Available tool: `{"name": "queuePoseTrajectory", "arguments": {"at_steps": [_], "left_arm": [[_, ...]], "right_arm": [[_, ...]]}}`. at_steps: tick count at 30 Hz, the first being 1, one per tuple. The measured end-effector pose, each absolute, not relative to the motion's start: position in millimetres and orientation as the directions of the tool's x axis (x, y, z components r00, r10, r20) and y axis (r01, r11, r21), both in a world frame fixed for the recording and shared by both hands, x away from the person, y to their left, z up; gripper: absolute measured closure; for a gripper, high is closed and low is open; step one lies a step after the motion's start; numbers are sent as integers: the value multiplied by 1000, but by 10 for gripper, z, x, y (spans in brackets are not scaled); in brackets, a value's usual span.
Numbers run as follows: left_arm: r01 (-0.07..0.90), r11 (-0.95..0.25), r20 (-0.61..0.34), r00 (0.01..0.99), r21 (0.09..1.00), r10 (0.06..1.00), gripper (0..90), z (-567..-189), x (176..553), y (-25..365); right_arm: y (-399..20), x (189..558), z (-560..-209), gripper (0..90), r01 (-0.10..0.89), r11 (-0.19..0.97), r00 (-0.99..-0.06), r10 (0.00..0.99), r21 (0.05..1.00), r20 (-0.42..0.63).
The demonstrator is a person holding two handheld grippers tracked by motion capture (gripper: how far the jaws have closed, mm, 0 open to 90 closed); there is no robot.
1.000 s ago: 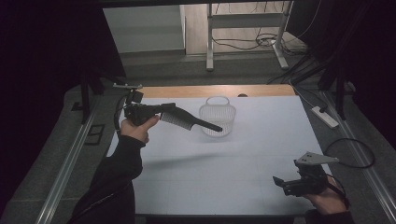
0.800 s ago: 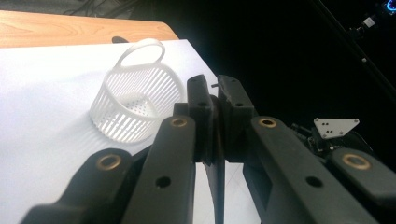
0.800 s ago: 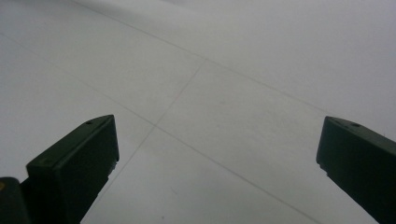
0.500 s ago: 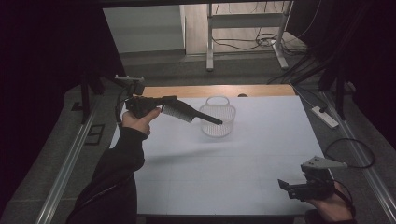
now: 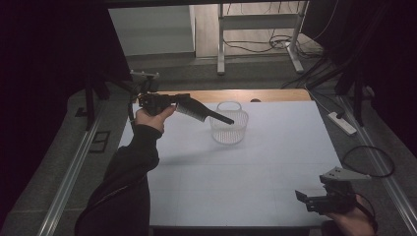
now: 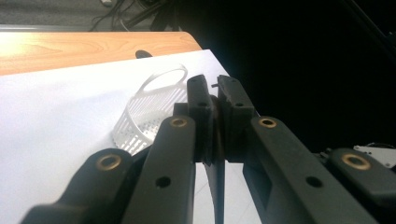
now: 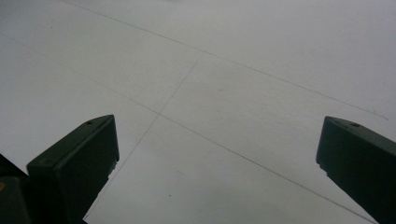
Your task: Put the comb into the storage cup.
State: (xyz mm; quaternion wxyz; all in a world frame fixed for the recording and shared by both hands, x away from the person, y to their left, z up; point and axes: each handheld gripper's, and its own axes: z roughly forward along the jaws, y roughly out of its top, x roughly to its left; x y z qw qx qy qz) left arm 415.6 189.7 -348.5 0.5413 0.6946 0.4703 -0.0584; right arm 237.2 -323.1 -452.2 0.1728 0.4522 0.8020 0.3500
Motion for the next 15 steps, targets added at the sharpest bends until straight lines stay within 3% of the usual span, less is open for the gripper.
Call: {"name": "queuePoseTrajectory", "arguments": {"at_steps": [15], "left_arm": [[741, 32, -598, 514, 670, 615, 840, -3621, 4392, 1717]], "right_arm": [[-3215, 2377, -4530, 0, 604, 364, -544, 838, 709, 33]]}}
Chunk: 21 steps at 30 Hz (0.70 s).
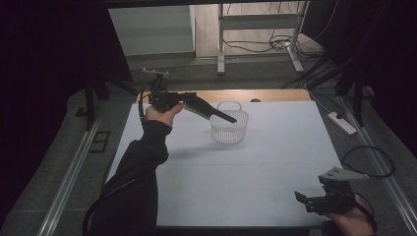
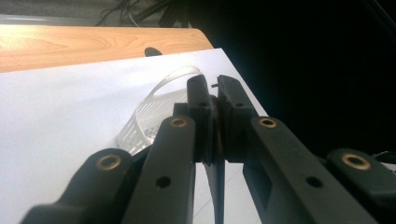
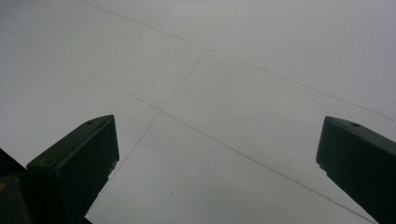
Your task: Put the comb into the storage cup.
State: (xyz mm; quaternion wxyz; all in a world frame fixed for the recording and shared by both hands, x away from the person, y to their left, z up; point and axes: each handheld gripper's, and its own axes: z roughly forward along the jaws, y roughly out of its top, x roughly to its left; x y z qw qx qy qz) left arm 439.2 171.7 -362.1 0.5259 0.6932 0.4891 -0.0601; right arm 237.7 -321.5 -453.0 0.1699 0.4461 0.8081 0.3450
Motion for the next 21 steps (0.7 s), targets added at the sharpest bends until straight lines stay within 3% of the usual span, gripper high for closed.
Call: {"name": "queuePoseTrajectory", "arguments": {"at_steps": [21], "left_arm": [[761, 23, -596, 489, 649, 637, 840, -3836, 4595, 1478]], "right_arm": [[-3217, 2377, -4532, 0, 604, 365, -545, 838, 709, 33]]}}
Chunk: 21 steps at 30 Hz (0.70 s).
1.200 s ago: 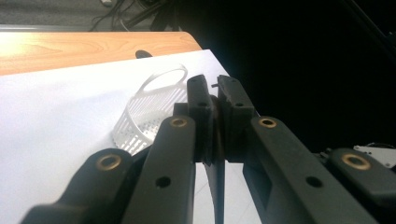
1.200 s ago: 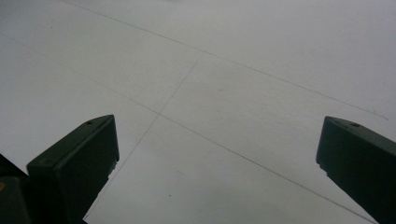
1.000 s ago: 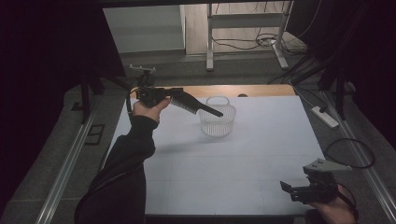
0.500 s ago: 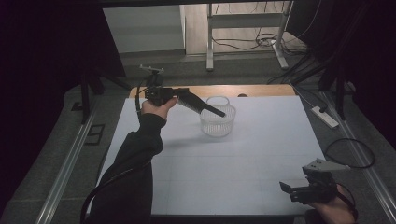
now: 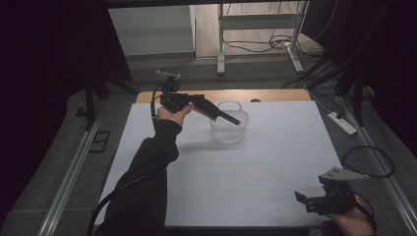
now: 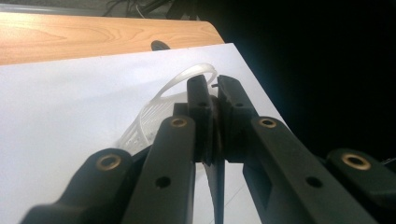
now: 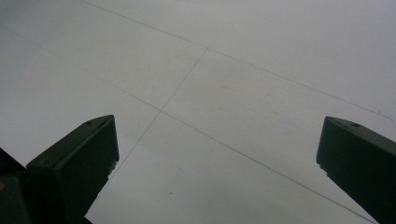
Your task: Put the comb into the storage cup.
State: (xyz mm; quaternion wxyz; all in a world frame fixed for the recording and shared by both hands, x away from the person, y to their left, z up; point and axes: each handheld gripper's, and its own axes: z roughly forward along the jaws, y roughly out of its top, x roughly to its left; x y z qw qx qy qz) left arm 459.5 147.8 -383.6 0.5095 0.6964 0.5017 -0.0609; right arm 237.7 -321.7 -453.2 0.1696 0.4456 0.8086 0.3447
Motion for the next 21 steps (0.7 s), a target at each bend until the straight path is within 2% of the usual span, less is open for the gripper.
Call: {"name": "queuePoseTrajectory", "arguments": {"at_steps": [21], "left_arm": [[779, 31, -604, 460, 626, 651, 840, -4061, 4701, 1325]], "right_arm": [[-3210, 2378, -4535, 0, 603, 373, -547, 837, 705, 26]]}}
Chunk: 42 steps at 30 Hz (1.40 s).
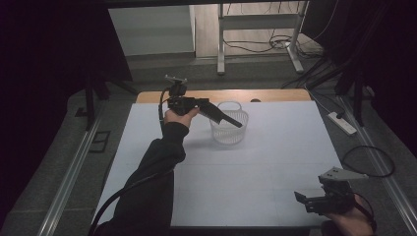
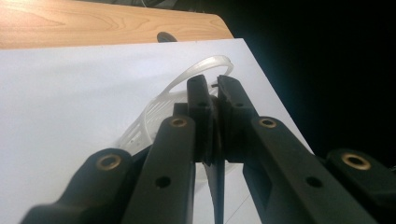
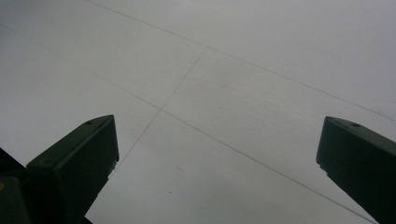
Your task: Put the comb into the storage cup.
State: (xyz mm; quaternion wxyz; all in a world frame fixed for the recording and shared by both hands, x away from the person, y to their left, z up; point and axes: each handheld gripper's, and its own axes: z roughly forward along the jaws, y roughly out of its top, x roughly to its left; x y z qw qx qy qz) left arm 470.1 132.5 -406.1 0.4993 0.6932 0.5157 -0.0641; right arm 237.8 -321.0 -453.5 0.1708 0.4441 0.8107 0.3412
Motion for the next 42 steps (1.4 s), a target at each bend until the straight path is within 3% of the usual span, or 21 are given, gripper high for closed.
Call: {"name": "queuePoseTrajectory", "arguments": {"at_steps": [42], "left_arm": [[802, 76, -634, 406, 592, 658, 839, -4290, 4755, 1291]], "right_arm": [[-3202, 2378, -4539, 0, 603, 385, -557, 830, 699, 23]]}}
